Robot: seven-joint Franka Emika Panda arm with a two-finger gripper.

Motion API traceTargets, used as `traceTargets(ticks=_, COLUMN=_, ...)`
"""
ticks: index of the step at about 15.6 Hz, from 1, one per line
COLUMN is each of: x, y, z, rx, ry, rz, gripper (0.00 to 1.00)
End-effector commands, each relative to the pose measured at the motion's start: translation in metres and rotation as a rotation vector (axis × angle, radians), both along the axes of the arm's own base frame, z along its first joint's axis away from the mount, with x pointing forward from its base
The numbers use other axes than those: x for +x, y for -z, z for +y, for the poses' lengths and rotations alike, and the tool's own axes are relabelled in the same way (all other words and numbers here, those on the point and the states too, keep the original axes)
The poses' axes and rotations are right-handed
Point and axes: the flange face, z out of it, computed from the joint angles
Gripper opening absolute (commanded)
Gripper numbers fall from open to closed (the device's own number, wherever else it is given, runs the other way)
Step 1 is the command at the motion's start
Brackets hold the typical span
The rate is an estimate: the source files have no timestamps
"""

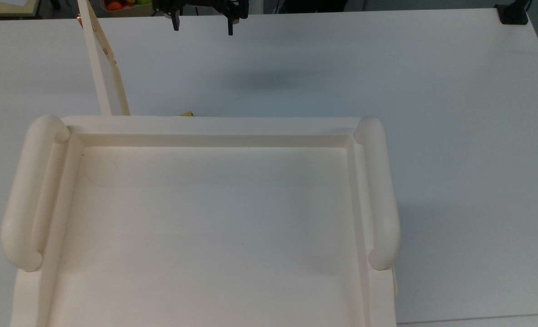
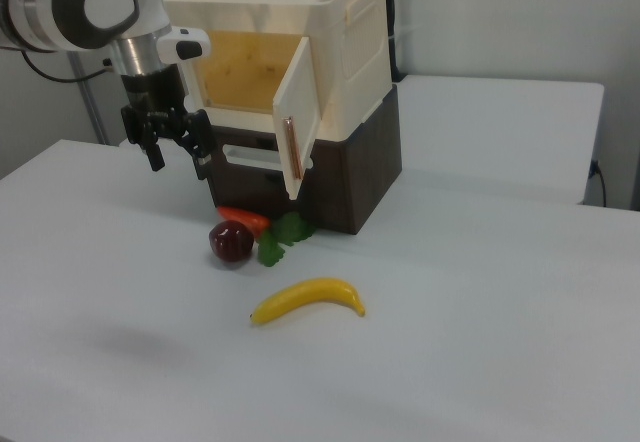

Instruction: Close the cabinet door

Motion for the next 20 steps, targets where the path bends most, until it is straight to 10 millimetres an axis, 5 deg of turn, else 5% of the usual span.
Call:
traceTargets(ticks=1, x=-0.009, y=-0.023, z=-0.005, rx=0.007, ry=-0.004, rz=-0.011, gripper=1.00)
traceTargets(ticks=5, x=-0.009, y=-0.029, z=-0.006, rx=0.005, ry=-0.002, rz=-0.009, gripper=0.99)
traceTargets(ticks=7, x=-0.007, y=-0.025, z=-0.008, rx=0.007, ry=-0.003, rz=-0.003, gripper=0.69)
traceTargets(ticks=9, x=-0.004, y=-0.021, z=-0.010, rx=0.014, ry=0.001, rz=-0.003, gripper=0.25)
traceTargets(ticks=11, x=-0.003, y=-0.020, z=-0.009, rx=0.022, ry=0.001, rz=-0.005, gripper=0.00)
traceTargets(ticks=15, x=-0.003, y=-0.023, z=-0.009, rx=0.025, ry=0.014, rz=-0.012, gripper=0.00)
traceTargets(ticks=20, x=-0.002, y=-0.079, z=-0.027, rx=0.067, ry=0.058, rz=-0.126, gripper=0.00)
